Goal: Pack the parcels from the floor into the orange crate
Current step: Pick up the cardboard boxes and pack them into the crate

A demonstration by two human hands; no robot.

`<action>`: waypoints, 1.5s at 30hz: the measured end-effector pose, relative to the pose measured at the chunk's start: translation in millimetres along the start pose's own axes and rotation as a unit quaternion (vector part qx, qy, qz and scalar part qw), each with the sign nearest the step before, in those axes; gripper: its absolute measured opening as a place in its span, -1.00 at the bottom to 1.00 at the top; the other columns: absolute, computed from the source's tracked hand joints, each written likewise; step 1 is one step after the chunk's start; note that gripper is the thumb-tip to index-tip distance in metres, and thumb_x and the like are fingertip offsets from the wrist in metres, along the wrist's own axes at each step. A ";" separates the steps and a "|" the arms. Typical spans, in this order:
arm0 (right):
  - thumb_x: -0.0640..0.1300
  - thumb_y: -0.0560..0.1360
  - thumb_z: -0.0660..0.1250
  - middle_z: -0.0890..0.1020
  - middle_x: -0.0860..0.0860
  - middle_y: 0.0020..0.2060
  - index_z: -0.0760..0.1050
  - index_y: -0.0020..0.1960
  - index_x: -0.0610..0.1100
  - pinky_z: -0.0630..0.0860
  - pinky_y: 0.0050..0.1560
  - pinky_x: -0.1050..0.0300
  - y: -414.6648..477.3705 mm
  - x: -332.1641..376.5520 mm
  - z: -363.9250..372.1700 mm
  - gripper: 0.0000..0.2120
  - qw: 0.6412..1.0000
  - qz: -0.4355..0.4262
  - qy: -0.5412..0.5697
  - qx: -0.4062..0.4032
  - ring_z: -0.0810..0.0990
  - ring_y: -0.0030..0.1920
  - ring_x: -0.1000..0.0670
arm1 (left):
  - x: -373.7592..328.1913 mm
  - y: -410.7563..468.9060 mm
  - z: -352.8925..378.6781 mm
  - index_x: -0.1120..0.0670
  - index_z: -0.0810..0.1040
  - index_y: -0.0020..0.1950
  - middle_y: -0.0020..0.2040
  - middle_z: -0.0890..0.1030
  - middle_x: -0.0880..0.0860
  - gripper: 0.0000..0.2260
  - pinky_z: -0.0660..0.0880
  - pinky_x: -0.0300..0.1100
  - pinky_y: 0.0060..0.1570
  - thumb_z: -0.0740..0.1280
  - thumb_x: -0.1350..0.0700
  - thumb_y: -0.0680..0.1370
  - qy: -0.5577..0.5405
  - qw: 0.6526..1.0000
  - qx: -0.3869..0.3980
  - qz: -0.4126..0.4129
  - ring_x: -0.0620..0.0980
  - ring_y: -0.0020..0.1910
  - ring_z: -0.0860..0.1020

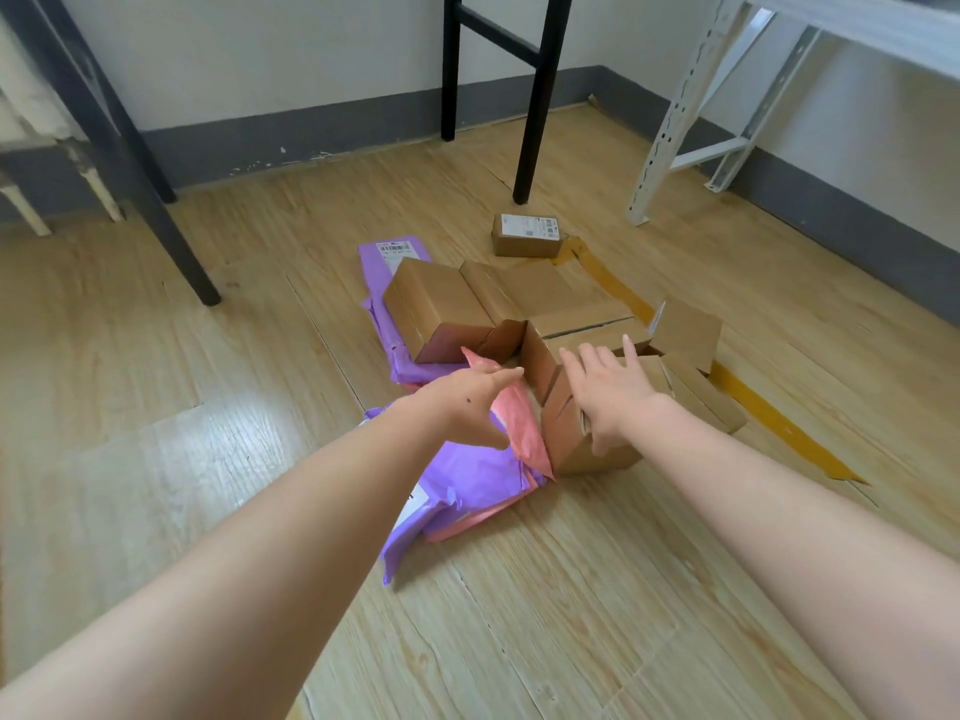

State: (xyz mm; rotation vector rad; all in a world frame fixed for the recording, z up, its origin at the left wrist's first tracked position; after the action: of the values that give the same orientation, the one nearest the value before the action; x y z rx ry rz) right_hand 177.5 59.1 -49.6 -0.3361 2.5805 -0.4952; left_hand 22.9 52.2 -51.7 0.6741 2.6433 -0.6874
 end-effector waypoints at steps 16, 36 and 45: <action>0.09 0.27 0.47 0.44 -0.14 0.28 0.31 0.40 -0.15 0.36 0.32 -0.18 -55.7 95.3 -158.2 -0.22 0.882 0.002 0.011 -0.472 0.43 0.29 -0.16 | 37.1 -90.2 -37.3 0.30 0.40 0.09 0.04 0.56 0.35 -0.23 0.56 0.12 -0.03 0.28 -0.42 0.36 -0.819 0.542 -0.081 -0.172 0.34 -0.02 0.61; 0.03 0.37 0.46 0.42 -0.19 0.18 0.38 0.29 -0.24 0.33 0.26 -0.07 -72.3 254.6 -284.1 -0.39 0.716 -0.254 0.423 -0.494 0.33 0.23 -0.15 | 255.7 -304.2 -96.4 0.15 0.33 0.37 0.16 0.55 0.11 -0.15 0.60 -0.11 -0.26 0.53 -0.23 0.23 -0.577 0.679 -0.328 -0.315 0.09 0.02 0.61; 0.16 0.25 0.52 0.19 -0.03 0.41 0.11 0.47 0.03 -0.08 0.46 -0.34 -79.5 334.9 -332.5 -0.07 0.820 -0.407 0.168 -0.366 -0.03 0.51 -0.09 | 286.7 -386.9 -112.9 -0.04 0.32 0.24 0.11 0.51 -0.01 -0.22 0.57 -0.20 -0.09 0.54 -0.27 0.14 -0.214 0.891 -0.191 -0.352 -0.06 0.01 0.53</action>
State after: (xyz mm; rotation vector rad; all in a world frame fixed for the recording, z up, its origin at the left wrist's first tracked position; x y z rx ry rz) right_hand -264.1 -26.2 114.1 -1.7982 2.7504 0.2544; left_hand -437.8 -84.2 65.4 -0.5257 2.4365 -0.3853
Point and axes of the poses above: each hand's wrist, its own y-axis towards the middle knuckle, its own z-axis out of the palm, x = y × z, the point moved 6 cm from there along y, towards the middle knuckle
